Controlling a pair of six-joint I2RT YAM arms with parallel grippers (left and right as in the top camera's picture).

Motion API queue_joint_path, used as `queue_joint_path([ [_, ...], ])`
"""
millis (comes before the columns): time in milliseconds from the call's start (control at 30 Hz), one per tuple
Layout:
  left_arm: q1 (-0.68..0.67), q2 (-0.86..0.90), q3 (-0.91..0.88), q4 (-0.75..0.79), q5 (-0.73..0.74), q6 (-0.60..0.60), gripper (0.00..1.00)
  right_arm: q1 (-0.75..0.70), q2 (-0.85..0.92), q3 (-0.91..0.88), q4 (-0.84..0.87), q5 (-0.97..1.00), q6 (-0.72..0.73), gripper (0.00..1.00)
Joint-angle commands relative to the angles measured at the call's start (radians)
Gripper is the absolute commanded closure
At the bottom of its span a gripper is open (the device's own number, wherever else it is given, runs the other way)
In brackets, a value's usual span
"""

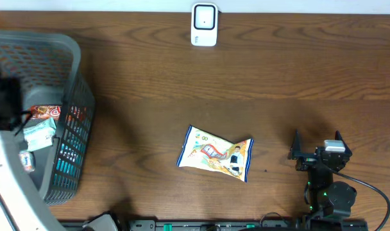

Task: Scan the item barcode
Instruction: 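Return the left gripper to the basket and grasp the teal bottle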

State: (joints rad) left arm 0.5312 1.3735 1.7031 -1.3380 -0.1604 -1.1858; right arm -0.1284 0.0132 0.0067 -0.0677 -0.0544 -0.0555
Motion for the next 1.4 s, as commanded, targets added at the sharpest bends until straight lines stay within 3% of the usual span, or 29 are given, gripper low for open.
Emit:
queue_joint_path([
  [0,0.106,0.077,-0.038,-0.06,-0.009,-0.346,0.0,0.005,-0.002,-0.001,-0.003,-0.001,0.002,0.01],
  [400,0.135,0.409,-0.081,-0.119,0.023,-0.608,0.01,0.005,-0.002,-0.001,-0.003,-0.001,0.002,0.01],
  [633,0.135,0.494,-0.16,-0.116,0.11,-0.612,0.0,0.005,-0.002,-0.001,-0.003,-0.001,0.002,0.01],
  [1000,0.131,0.494,-0.501,0.176,0.193,-0.613,0.0,0.005,-0.002,-0.001,-0.003,-0.001,0.002,0.01],
  [1200,0.117,0.494,-0.616,0.356,0.195,-0.526,0.0,0.005,-0.002,-0.001,-0.003,-0.001,0.002,0.01],
  [1367,0.117,0.494,-0.652,0.466,0.146,-0.454,0.12,0.005,-0.002,-0.001,-0.004,-0.001,0.002,0.01],
])
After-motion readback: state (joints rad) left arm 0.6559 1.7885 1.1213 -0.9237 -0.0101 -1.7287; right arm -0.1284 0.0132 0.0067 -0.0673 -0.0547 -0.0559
